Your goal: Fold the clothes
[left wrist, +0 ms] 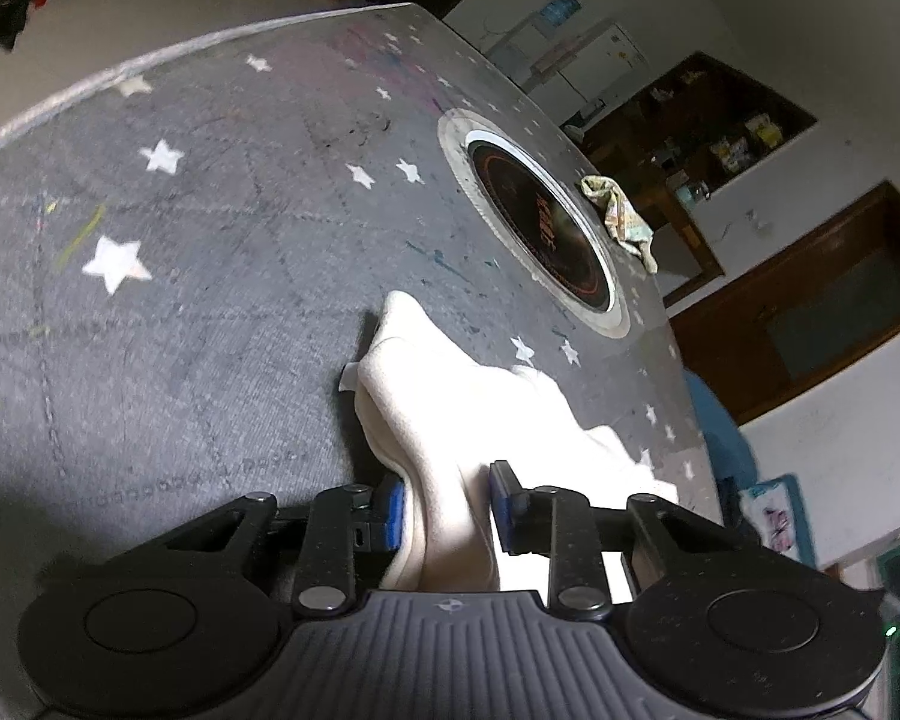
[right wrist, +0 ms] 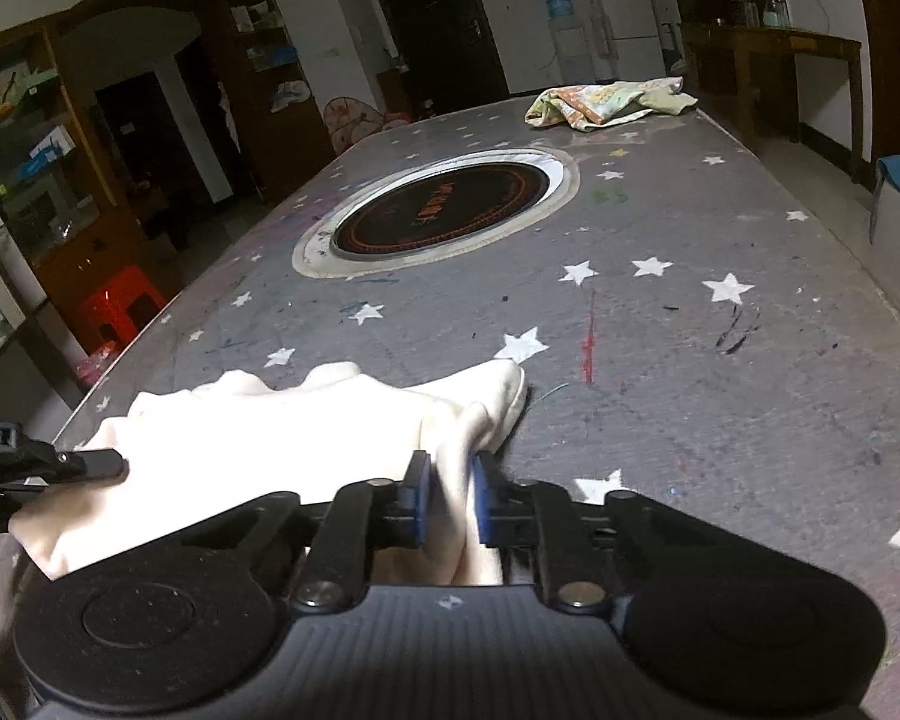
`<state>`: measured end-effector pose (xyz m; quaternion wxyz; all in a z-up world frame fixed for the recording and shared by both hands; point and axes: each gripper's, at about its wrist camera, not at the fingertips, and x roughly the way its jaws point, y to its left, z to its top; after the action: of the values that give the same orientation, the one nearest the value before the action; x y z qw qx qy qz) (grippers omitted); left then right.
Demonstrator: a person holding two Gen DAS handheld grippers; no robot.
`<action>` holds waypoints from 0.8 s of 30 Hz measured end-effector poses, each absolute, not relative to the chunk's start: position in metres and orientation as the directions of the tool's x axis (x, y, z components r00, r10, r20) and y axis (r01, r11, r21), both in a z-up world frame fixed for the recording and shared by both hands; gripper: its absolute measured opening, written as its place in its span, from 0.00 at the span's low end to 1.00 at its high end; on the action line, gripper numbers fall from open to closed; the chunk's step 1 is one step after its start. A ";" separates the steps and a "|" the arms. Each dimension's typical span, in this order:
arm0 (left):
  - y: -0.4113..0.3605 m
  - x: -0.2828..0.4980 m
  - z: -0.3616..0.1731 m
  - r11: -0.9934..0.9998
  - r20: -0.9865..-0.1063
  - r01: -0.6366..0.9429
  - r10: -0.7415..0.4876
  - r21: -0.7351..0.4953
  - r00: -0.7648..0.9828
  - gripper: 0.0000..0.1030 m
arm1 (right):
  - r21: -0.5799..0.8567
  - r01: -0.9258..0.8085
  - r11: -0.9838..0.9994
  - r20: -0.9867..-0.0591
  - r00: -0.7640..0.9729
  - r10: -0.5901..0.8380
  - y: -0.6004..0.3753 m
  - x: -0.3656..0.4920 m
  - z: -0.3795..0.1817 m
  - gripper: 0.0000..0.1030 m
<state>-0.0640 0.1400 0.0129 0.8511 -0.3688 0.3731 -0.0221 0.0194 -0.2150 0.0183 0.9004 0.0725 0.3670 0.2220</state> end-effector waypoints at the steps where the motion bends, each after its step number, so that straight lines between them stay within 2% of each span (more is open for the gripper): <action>1: 0.138 -0.063 0.014 0.741 -0.627 -0.238 -0.300 -0.628 0.719 0.25 | 0.297 -0.346 0.890 -0.625 0.634 0.455 -0.215 0.019 0.019 0.10; 8: 0.122 -0.060 0.030 0.817 -0.636 -0.204 -0.236 -0.539 0.735 0.18 | 0.318 -0.346 0.883 -0.578 0.667 0.470 -0.221 0.011 0.032 0.09; 24: 0.082 -0.039 0.069 0.869 -0.583 -0.058 -0.279 -0.491 0.764 0.14 | 0.263 -0.344 0.902 -0.484 0.761 0.431 -0.241 -0.006 0.075 0.07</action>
<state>-0.0389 0.0820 0.0686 0.9056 -0.2484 0.3384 -0.0610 -0.0057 -0.2411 0.0748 0.9351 0.0791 0.2764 0.2072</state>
